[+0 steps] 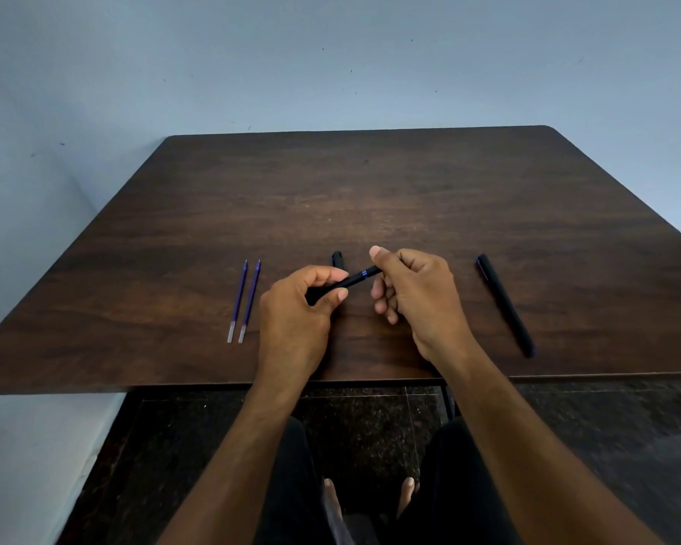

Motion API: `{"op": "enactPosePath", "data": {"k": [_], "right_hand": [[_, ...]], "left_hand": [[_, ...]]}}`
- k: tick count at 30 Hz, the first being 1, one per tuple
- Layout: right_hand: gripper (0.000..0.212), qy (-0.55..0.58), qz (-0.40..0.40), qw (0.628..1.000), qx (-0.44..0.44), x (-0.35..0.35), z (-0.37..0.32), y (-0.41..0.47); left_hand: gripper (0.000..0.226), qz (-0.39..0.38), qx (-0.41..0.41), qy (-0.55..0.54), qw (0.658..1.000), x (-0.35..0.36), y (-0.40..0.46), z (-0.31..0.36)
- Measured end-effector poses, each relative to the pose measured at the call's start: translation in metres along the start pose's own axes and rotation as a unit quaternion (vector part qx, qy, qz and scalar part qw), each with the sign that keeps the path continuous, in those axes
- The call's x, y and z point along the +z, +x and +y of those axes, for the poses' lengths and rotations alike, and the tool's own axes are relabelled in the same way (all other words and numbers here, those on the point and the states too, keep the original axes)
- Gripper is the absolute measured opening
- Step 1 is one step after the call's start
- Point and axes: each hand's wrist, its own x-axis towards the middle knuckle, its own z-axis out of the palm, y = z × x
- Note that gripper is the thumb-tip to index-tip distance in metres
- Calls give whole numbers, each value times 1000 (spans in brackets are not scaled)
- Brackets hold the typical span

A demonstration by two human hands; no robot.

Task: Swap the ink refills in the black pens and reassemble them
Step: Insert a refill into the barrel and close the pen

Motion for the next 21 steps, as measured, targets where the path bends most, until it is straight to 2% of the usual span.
{"op": "enactPosePath", "data": {"k": [3, 7, 13, 21], "right_hand": [[45, 0, -19, 1000, 16, -1, -2, -1], [15, 94, -58, 994, 12, -8, -1, -3], [8, 107, -40, 993, -5, -6, 5, -4], [26, 58, -16, 998, -15, -2, 6, -2]], "left_hand": [[28, 4, -3, -8, 1000, 0, 0, -1], [26, 4, -7, -14, 1000, 0, 1, -1], [28, 1, -7, -6, 1000, 1, 1, -1], [32, 4, 2, -4, 1000, 0, 0, -2]]}}
